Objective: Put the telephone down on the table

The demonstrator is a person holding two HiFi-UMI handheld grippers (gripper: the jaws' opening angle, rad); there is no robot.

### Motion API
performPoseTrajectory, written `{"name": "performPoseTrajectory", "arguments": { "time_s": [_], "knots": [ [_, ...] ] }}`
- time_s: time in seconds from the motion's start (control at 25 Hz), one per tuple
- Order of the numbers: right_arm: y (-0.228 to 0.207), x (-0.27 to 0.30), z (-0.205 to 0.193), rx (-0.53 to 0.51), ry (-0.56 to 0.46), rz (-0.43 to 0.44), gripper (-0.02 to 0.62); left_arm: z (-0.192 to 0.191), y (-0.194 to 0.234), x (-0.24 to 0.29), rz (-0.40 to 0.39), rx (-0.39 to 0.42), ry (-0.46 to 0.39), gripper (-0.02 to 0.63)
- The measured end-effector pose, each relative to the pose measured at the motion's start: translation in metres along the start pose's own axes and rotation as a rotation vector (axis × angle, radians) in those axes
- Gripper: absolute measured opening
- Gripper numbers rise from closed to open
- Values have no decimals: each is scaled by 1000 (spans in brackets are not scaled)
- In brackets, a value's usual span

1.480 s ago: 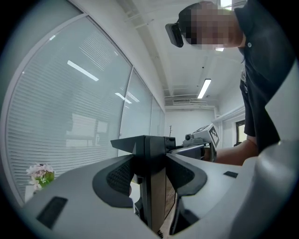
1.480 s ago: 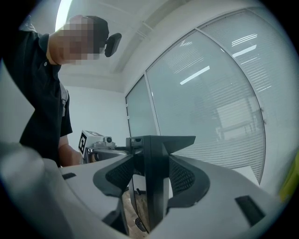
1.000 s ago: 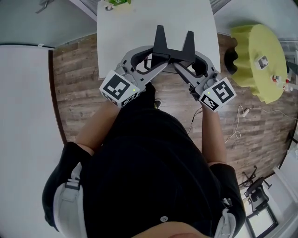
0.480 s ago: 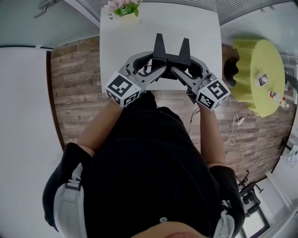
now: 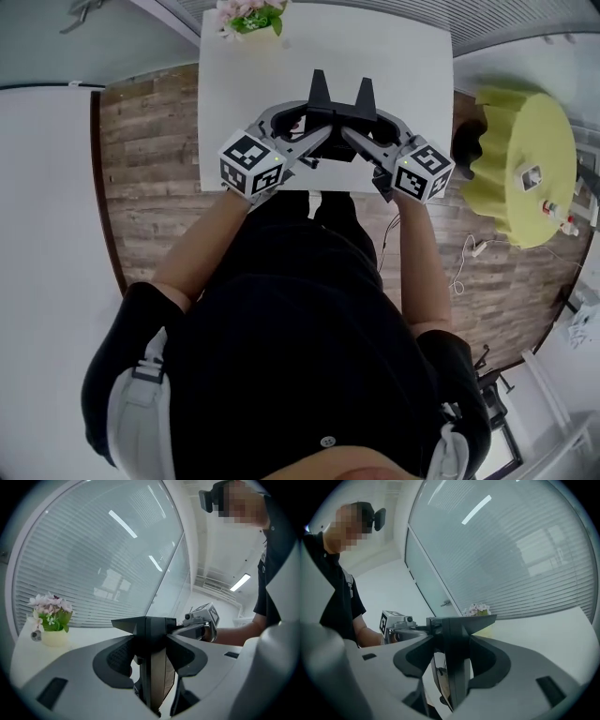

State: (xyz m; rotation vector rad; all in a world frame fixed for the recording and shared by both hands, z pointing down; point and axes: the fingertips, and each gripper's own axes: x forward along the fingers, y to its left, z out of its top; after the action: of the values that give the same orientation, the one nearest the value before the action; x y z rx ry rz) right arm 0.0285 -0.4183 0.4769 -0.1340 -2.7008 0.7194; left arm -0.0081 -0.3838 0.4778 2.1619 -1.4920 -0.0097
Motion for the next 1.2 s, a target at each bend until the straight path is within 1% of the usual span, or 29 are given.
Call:
{"name": "performPoseTrajectory", "arguments": {
  "time_s": [0.12,0.28,0.44,0.68,0.88,1.2],
  "knots": [
    [-25,10,-8,45,40,28,242,-11,18,17,26,-42,23,218],
    [-57,21,-20,91,90,39,242,-28,40,40,42,-127,48,218],
    [-91,36,-31,140,135,58,243,-42,65,63,66,-152,75,218],
    [-138,54,-49,238,164,84,244,-62,99,96,97,-197,122,218],
    [-169,70,-60,286,199,101,243,-77,124,117,114,-233,159,219],
    [-208,92,-63,330,217,114,242,-86,160,141,138,-300,173,219]
  ]
}}
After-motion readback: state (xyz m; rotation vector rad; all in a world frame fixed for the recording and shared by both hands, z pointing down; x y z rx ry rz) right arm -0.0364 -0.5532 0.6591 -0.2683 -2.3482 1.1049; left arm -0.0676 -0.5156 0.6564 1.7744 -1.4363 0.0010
